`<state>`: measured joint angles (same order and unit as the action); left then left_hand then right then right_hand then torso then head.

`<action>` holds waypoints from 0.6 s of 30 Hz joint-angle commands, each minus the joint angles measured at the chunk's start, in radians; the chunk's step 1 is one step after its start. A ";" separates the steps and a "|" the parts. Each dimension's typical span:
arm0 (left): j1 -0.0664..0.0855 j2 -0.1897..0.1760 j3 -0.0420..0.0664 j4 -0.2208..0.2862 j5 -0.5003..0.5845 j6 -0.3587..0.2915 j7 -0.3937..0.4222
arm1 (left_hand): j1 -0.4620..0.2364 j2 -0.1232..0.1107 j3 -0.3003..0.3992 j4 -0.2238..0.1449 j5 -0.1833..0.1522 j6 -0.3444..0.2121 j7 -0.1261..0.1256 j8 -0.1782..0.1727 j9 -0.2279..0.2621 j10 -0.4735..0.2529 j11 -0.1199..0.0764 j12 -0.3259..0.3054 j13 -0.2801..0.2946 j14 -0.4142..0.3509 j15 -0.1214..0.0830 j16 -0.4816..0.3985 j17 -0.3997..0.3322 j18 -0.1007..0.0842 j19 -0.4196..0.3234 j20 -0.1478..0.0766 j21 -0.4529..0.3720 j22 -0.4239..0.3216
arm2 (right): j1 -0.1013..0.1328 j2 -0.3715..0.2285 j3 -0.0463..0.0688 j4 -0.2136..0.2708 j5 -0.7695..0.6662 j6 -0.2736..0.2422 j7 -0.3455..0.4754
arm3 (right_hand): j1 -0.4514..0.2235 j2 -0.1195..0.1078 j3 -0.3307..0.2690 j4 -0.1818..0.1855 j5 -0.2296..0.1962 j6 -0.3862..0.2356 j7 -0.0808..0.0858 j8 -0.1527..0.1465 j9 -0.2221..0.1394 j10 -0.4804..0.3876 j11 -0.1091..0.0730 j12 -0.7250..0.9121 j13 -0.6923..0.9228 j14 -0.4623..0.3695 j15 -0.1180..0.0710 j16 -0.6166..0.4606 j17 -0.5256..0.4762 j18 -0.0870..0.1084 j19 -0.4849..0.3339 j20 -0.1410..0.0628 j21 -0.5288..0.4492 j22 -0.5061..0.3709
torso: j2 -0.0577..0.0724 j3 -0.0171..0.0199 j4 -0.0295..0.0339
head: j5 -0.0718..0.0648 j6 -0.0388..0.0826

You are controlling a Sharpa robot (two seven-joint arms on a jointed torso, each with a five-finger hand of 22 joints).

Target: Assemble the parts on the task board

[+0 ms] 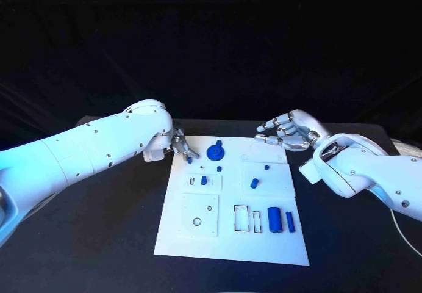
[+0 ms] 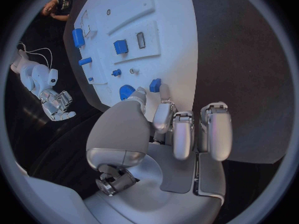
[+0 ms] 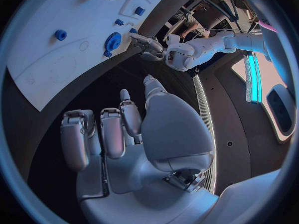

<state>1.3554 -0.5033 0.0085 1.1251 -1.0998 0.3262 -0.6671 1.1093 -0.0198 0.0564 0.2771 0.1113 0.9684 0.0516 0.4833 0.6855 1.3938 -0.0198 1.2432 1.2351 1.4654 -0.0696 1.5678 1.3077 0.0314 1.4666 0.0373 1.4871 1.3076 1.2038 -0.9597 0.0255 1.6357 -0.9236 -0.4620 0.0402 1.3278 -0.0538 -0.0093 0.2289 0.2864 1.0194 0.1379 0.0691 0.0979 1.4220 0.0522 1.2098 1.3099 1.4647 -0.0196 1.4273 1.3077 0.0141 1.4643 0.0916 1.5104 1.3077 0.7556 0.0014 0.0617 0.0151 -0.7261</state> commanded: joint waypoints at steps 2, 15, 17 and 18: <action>0.000 -0.001 0.000 0.004 0.000 0.007 0.007 | 0.016 0.001 -0.006 -0.001 0.002 0.005 -0.003 0.007 0.002 0.005 -0.001 0.007 0.002 0.105 -0.006 0.003 0.263 -0.005 0.046 0.000 0.007 0.173 | -0.001 0.001 0.000 -0.001 -0.006 0.014 0.007 | 0.007 0.006 -0.007 -0.001 -0.002 0.005 -0.001 0.001 0.001 -0.007 -0.001 -0.005 0.052 0.063 0.000 -0.005 0.087 0.016 0.018 0.001 -0.004 0.155 | 0.000 0.0004 0.0004 | -0.001 0.001; -0.001 -0.003 0.000 0.010 -0.004 0.007 0.003 | 0.064 0.022 -0.007 -0.012 0.002 0.007 -0.005 0.012 0.016 0.007 -0.003 0.008 0.003 0.105 -0.007 0.003 0.263 -0.005 0.047 -0.002 0.007 0.175 | -0.001 0.002 0.000 -0.002 -0.006 0.014 0.008 | 0.007 0.006 -0.007 -0.001 -0.002 0.005 -0.001 0.001 0.001 -0.007 -0.001 -0.005 0.052 0.063 0.000 -0.005 0.087 0.016 0.018 0.001 -0.004 0.155 | 0.000 -0.0002 0.0003 | 0.004 0.002; -0.001 -0.003 0.000 0.012 -0.005 0.002 0.003 | 0.081 0.034 -0.002 -0.018 0.003 0.006 -0.007 0.012 0.020 0.008 -0.004 0.008 0.003 0.105 -0.008 0.003 0.263 -0.005 0.047 -0.003 0.007 0.175 | -0.001 0.003 0.000 -0.003 -0.006 0.014 0.008 | 0.007 0.006 -0.007 -0.001 -0.002 0.005 -0.001 0.001 0.001 -0.007 -0.001 -0.005 0.052 0.063 0.000 -0.005 0.087 0.016 0.018 0.001 -0.004 0.155 | 0.000 -0.0001 -0.0002 | 0.005 0.000; -0.001 -0.003 0.000 0.012 -0.005 0.000 0.003 | 0.092 0.040 0.002 -0.023 0.004 0.005 -0.007 0.012 0.022 0.008 -0.005 0.008 0.004 0.105 -0.009 0.003 0.263 -0.005 0.047 -0.003 0.007 0.175 | -0.001 0.003 0.000 -0.003 -0.006 0.014 0.008 | 0.007 0.006 -0.007 -0.001 -0.002 0.005 -0.001 0.001 0.001 -0.007 -0.001 -0.005 0.052 0.063 0.000 -0.005 0.087 0.016 0.018 0.001 -0.004 0.155 | 0.000 0.0000 -0.0001 | 0.005 0.000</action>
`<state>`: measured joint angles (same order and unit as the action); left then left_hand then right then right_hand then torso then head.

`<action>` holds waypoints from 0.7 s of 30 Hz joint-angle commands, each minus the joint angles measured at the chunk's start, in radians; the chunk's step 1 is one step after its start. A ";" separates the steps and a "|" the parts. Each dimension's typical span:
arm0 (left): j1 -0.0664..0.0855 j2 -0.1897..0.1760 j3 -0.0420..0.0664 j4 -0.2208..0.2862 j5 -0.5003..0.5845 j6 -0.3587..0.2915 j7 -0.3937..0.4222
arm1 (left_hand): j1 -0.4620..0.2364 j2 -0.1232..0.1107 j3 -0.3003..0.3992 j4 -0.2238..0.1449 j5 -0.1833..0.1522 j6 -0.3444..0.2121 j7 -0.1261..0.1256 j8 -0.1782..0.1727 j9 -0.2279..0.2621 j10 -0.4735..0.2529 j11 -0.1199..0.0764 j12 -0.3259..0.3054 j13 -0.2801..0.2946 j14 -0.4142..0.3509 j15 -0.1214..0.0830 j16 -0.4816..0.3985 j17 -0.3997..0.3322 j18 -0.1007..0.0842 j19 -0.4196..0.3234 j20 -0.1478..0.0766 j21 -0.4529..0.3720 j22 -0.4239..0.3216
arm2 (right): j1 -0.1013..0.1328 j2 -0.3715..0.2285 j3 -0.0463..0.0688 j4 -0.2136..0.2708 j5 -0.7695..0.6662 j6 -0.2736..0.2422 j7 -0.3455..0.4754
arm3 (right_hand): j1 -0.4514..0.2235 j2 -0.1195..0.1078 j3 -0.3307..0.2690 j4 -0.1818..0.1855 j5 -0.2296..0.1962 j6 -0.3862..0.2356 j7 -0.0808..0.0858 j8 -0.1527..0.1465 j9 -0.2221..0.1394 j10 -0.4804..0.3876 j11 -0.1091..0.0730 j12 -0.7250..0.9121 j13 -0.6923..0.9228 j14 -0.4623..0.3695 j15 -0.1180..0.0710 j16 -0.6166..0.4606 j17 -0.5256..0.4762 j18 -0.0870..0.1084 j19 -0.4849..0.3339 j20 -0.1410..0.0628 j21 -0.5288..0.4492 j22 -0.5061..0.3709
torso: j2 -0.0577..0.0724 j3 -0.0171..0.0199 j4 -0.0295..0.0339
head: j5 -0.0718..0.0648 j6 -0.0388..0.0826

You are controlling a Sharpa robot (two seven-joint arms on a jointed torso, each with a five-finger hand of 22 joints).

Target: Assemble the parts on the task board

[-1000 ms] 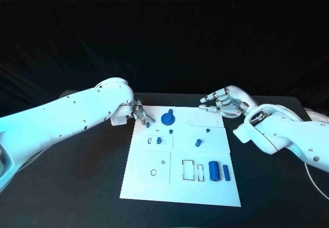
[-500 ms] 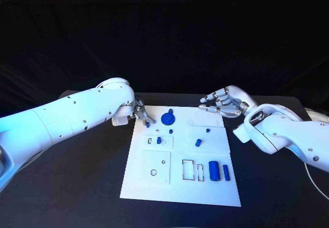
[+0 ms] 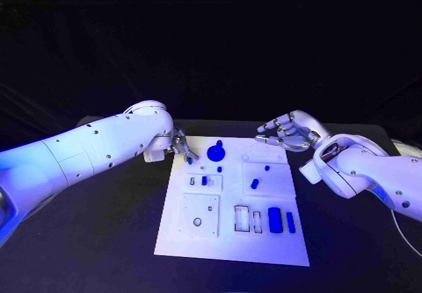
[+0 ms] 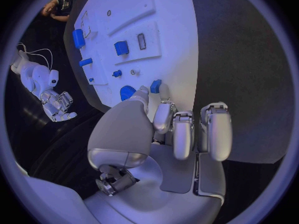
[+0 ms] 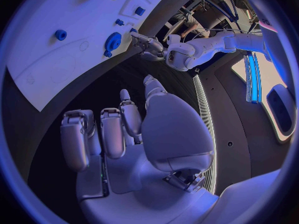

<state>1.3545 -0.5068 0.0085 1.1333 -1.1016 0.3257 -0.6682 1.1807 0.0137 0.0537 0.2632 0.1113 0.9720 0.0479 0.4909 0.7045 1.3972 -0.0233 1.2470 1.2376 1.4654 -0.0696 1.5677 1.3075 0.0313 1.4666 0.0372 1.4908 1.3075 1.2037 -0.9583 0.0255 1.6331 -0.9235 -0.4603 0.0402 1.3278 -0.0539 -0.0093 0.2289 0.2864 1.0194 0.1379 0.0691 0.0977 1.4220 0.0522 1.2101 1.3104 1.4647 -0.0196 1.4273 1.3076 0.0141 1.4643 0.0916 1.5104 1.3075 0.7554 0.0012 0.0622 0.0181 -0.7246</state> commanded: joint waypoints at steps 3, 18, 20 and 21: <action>0.000 0.001 0.000 0.005 0.003 -0.004 0.005 | 0.061 0.023 0.023 -0.031 0.004 -0.002 -0.007 0.003 0.008 0.004 -0.004 0.003 0.001 0.105 -0.010 0.003 0.263 -0.005 0.047 -0.005 0.003 0.176 | -0.001 0.002 0.000 -0.001 -0.006 0.013 0.008 | 0.007 0.006 -0.007 -0.001 -0.002 0.005 -0.001 0.001 0.002 -0.007 -0.001 -0.005 0.052 0.063 0.000 -0.005 0.087 0.016 0.018 0.001 -0.004 0.155 | 0.001 0.0002 -0.0001 | 0.001 -0.003; -0.001 -0.002 0.000 0.006 0.050 -0.003 0.028 | 0.195 0.069 0.136 -0.122 -0.063 -0.016 -0.008 -0.017 0.016 0.004 -0.006 -0.001 -0.001 0.105 -0.012 0.003 0.263 -0.006 0.047 -0.009 0.003 0.180 | -0.001 0.003 0.000 -0.003 -0.006 0.013 0.009 | 0.007 0.006 -0.007 -0.001 -0.002 0.005 -0.001 0.001 0.002 -0.007 -0.001 -0.005 0.052 0.063 0.000 -0.005 0.087 0.016 0.018 0.001 -0.004 0.155 | 0.000 0.0004 -0.0002 | 0.002 -0.007; -0.001 -0.005 0.000 0.008 0.055 -0.009 0.033 | 0.198 0.067 0.144 -0.127 -0.063 -0.016 -0.008 -0.018 0.016 0.005 -0.006 -0.001 -0.001 0.105 -0.011 0.003 0.263 -0.006 0.047 -0.010 0.003 0.180 | -0.001 0.003 0.000 -0.003 -0.006 0.012 0.009 | 0.007 0.006 -0.007 -0.001 -0.002 0.005 -0.001 0.001 0.002 -0.007 -0.001 -0.005 0.052 0.063 0.000 -0.005 0.087 0.016 0.018 0.001 -0.004 0.155 | 0.000 0.0002 0.0001 | 0.002 -0.007; -0.001 -0.007 0.000 0.010 0.057 -0.014 0.036 | 0.200 0.065 0.148 -0.130 -0.063 -0.016 -0.008 -0.019 0.016 0.005 -0.006 -0.001 0.000 0.105 -0.011 0.003 0.263 -0.006 0.047 -0.010 0.003 0.180 | -0.001 0.004 0.000 -0.003 -0.006 0.012 0.010 | 0.007 0.006 -0.007 -0.001 -0.002 0.005 -0.001 0.001 0.002 -0.007 -0.001 -0.005 0.052 0.063 0.000 -0.005 0.087 0.016 0.018 0.001 -0.004 0.155 | -0.001 0.0002 0.0003 | 0.002 -0.007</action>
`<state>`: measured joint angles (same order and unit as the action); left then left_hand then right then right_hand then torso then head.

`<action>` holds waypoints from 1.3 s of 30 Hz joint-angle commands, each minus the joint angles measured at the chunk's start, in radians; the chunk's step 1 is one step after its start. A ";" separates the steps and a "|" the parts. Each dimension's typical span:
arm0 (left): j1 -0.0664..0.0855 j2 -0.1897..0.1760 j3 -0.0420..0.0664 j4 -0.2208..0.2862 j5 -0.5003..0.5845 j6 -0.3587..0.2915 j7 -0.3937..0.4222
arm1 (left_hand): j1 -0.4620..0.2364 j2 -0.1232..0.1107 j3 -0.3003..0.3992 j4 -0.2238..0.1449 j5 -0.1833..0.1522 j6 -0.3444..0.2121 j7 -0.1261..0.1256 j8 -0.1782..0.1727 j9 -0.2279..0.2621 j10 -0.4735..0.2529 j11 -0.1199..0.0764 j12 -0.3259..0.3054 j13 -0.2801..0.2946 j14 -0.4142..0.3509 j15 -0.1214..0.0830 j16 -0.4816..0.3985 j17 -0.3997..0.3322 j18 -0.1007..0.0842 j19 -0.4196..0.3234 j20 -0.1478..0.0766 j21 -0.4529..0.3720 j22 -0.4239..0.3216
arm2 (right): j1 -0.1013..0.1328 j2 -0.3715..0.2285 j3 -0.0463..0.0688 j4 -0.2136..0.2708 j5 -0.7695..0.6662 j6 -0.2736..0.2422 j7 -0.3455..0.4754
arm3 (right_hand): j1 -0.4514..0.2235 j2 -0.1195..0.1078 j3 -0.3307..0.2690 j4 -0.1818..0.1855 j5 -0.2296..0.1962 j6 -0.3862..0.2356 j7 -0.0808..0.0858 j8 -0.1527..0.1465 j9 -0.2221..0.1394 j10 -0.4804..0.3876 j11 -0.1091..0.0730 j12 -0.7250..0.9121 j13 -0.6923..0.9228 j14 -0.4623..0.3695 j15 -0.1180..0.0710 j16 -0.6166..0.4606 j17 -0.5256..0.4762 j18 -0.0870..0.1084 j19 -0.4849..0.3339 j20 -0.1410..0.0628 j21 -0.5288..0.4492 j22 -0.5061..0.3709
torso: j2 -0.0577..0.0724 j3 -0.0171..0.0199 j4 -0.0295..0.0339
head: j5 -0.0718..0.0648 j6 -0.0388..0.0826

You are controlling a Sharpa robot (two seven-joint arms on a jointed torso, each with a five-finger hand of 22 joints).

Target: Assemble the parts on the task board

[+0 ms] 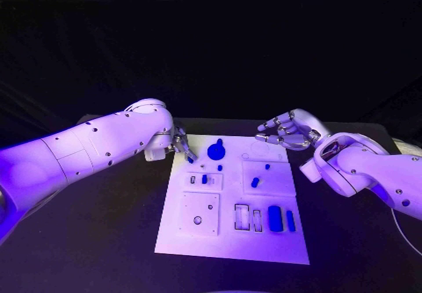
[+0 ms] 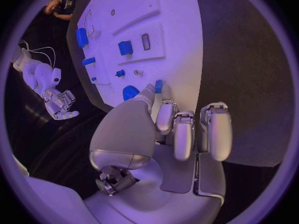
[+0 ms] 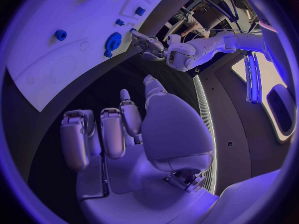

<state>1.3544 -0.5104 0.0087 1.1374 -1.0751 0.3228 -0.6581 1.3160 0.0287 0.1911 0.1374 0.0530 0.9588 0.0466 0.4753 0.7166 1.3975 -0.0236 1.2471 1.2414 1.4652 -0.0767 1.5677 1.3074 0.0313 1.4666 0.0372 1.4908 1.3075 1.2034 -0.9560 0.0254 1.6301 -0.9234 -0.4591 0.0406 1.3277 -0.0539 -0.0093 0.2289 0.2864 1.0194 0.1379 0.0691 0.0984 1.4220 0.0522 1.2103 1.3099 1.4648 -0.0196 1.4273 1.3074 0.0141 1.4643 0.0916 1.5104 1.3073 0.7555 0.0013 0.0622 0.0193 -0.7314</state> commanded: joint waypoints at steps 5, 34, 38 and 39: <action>-0.002 -0.024 0.000 0.033 0.041 -0.049 0.046 | 0.071 0.041 0.032 -0.016 -0.005 -0.002 -0.006 -0.006 0.005 0.006 -0.005 -0.001 -0.003 0.106 -0.004 0.003 0.263 -0.006 0.047 -0.011 0.003 0.181 | -0.001 0.001 0.000 -0.001 -0.006 0.011 0.009 | 0.006 0.008 -0.008 0.000 -0.002 0.006 -0.001 0.001 0.001 -0.007 -0.001 -0.005 0.052 0.063 0.000 -0.005 0.086 0.016 0.017 0.001 -0.005 0.154 | -0.001 0.0001 0.0009 | 0.002 0.000; -0.075 -0.263 -0.003 0.392 -0.023 -0.304 0.150 | 0.036 -0.053 0.229 -0.047 -0.003 0.023 -0.008 -0.021 0.018 0.025 -0.008 0.004 0.004 0.106 -0.005 0.003 0.263 -0.012 0.063 -0.013 0.022 0.205 | -0.002 -0.001 -0.002 -0.007 -0.006 0.014 0.008 | 0.006 0.008 -0.008 0.000 -0.002 0.006 -0.001 0.001 0.001 -0.007 -0.001 -0.005 0.052 0.063 0.000 -0.005 0.086 0.016 0.017 0.001 -0.005 0.154 | -0.003 -0.0019 0.0033 | 0.013 -0.001; -0.087 -0.266 -0.004 0.402 -0.021 -0.285 0.146 | 0.026 -0.064 0.256 -0.049 -0.003 0.026 -0.007 -0.023 0.021 0.026 -0.008 0.004 0.004 0.106 -0.005 0.003 0.263 -0.012 0.063 -0.013 0.022 0.205 | -0.003 0.001 -0.002 -0.008 -0.006 0.015 0.008 | 0.006 0.008 -0.008 0.000 -0.002 0.006 -0.001 0.001 0.001 -0.007 -0.001 -0.005 0.052 0.063 0.000 -0.005 0.086 0.016 0.017 0.001 -0.005 0.154 | -0.002 -0.0016 0.0017 | 0.014 -0.001; -0.089 -0.266 -0.005 0.403 -0.020 -0.279 0.144 | 0.026 -0.064 0.256 -0.049 -0.003 0.026 -0.007 -0.023 0.021 0.026 -0.008 0.004 0.004 0.106 -0.005 0.003 0.263 -0.012 0.063 -0.013 0.022 0.205 | -0.003 0.001 -0.002 -0.008 -0.006 0.015 0.008 | 0.006 0.008 -0.008 0.000 -0.002 0.006 -0.001 0.001 0.001 -0.007 -0.001 -0.005 0.052 0.063 0.000 -0.005 0.086 0.016 0.017 0.001 -0.005 0.154 | -0.002 -0.0018 0.0013 | 0.014 -0.001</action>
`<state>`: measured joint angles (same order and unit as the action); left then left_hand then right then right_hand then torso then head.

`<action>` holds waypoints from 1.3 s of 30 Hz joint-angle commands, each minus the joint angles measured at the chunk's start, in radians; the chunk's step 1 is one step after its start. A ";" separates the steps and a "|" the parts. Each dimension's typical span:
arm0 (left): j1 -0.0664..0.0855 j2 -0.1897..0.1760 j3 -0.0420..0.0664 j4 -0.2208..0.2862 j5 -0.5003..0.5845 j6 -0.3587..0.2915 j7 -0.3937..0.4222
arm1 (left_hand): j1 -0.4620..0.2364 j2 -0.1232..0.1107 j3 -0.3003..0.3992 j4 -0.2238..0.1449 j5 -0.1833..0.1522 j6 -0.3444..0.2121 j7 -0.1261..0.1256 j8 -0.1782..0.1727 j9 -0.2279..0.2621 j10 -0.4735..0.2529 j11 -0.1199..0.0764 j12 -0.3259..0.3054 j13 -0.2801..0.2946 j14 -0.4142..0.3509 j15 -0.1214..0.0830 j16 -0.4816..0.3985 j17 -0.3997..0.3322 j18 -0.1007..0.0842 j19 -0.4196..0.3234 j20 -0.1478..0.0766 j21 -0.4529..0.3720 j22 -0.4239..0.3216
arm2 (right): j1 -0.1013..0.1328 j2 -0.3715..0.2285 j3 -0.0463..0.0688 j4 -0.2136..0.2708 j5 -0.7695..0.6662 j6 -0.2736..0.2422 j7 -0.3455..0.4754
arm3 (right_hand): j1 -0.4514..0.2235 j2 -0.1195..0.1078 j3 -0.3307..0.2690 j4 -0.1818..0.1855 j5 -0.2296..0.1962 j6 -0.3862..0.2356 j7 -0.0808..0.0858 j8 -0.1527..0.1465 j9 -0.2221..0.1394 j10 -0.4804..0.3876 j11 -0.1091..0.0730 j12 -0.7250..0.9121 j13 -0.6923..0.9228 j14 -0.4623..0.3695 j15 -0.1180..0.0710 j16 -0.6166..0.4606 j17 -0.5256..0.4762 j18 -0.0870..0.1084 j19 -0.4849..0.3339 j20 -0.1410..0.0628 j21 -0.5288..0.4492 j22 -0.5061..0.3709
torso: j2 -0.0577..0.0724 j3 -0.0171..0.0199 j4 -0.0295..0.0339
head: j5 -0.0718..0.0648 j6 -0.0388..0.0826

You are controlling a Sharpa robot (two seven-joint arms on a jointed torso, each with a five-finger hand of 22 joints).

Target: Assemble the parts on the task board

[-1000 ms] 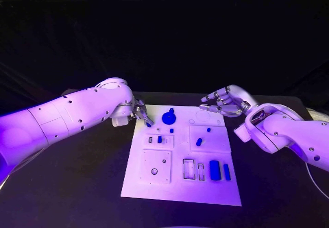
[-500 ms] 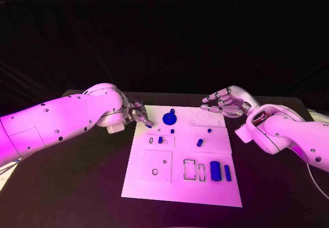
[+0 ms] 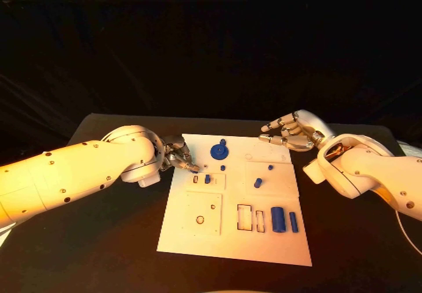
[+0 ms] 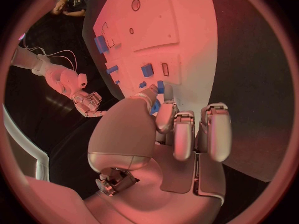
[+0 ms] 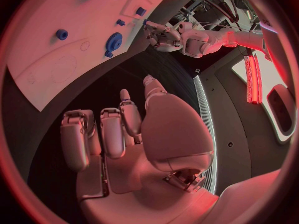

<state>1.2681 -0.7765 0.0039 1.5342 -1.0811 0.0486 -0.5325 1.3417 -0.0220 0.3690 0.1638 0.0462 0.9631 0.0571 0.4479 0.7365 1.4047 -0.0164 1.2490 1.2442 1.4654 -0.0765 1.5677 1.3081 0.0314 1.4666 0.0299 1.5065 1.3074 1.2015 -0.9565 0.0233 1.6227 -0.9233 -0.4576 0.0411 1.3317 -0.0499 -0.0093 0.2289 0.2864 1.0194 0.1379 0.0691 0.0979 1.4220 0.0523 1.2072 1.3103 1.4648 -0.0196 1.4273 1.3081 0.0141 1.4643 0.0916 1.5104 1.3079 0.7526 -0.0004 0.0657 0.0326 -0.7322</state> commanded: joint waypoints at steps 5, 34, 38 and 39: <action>-0.008 -0.001 -0.001 0.009 -0.011 0.032 0.005 | -0.004 -0.018 0.088 -0.076 0.004 0.023 -0.018 0.004 0.003 0.020 -0.015 0.003 0.002 0.105 -0.005 0.003 0.263 -0.012 0.063 -0.005 0.006 0.205 | -0.003 0.002 -0.001 -0.001 -0.007 0.014 0.008 | 0.002 0.004 -0.008 0.000 -0.002 0.006 -0.001 0.001 0.002 -0.007 -0.001 -0.002 0.052 0.063 0.000 -0.005 0.086 0.016 0.017 0.001 -0.005 0.154 | 0.001 0.0003 -0.0030 | 0.001 -0.001; -0.012 0.021 -0.003 -0.014 -0.045 0.116 -0.067 | -0.010 -0.029 0.115 -0.084 0.005 0.024 -0.017 0.002 0.006 0.020 -0.014 0.001 0.001 0.105 -0.005 0.003 0.263 -0.012 0.063 -0.005 0.006 0.206 | -0.006 0.001 -0.001 0.002 -0.003 0.013 0.009 | 0.002 0.007 -0.010 0.001 0.000 0.006 -0.001 0.001 0.002 -0.007 -0.001 -0.004 0.051 0.063 0.000 -0.007 0.085 0.016 0.017 0.000 -0.006 0.153 | 0.002 0.0009 -0.0018 | -0.001 -0.008; -0.013 0.023 -0.004 -0.013 -0.047 0.120 -0.066 | -0.010 -0.029 0.115 -0.084 0.005 0.024 -0.017 0.002 0.006 0.020 -0.014 0.001 0.001 0.105 -0.005 0.003 0.263 -0.012 0.063 -0.005 0.006 0.206 | -0.006 0.001 -0.001 0.003 -0.003 0.014 0.009 | 0.002 0.007 -0.010 0.001 0.000 0.006 -0.001 0.001 0.002 -0.007 -0.001 -0.004 0.051 0.063 0.000 -0.007 0.085 0.016 0.017 0.000 -0.006 0.153 | 0.001 0.0012 -0.0015 | -0.001 -0.009; -0.013 0.024 -0.004 -0.013 -0.047 0.121 -0.066 | -0.010 -0.029 0.115 -0.084 0.005 0.024 -0.017 0.002 0.006 0.020 -0.014 0.001 0.001 0.105 -0.005 0.003 0.263 -0.012 0.063 -0.005 0.006 0.206 | -0.006 0.001 -0.001 0.003 -0.003 0.014 0.009 | 0.002 0.007 -0.010 0.001 0.000 0.006 -0.001 0.001 0.002 -0.007 -0.001 -0.004 0.051 0.063 0.000 -0.007 0.085 0.016 0.017 0.000 -0.006 0.153 | 0.001 0.0015 -0.0014 | -0.001 -0.009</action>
<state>1.2587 -0.7544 0.0026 1.5218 -1.1133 0.1482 -0.5854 1.3190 -0.0521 0.3991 0.1557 0.0443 0.9634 0.0570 0.4479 0.7424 1.4200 -0.0317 1.2511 1.2464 1.4653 -0.0765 1.5677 1.3077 0.0313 1.4665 0.0299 1.5103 1.3073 1.1965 -0.9562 0.0226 1.6237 -0.9224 -0.4554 0.0418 1.3316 -0.0500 -0.0164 0.2303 0.2864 1.0194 0.1379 0.0691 0.0983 1.4219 0.0523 1.2074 1.3108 1.4647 -0.0196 1.4273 1.3077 0.0141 1.4643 0.0916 1.5104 1.3075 0.7539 0.0004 0.0639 0.0316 -0.7406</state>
